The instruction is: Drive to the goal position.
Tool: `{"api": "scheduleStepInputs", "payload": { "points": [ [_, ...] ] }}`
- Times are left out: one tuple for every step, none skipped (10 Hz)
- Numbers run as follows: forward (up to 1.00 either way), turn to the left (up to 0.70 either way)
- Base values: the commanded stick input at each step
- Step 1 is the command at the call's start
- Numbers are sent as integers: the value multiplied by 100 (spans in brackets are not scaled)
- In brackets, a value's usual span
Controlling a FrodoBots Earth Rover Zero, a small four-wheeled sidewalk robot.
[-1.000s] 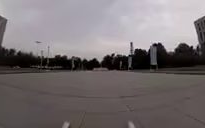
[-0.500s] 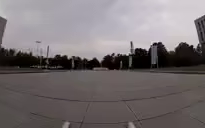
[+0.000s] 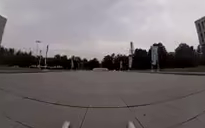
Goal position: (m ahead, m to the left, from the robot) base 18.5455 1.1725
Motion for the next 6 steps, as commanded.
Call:
{"api": "scheduleStepInputs", "payload": {
  "points": [
    [60,0],
    [60,0],
    [60,0],
    [60,0],
    [60,0],
    [60,0]
  ]
}}
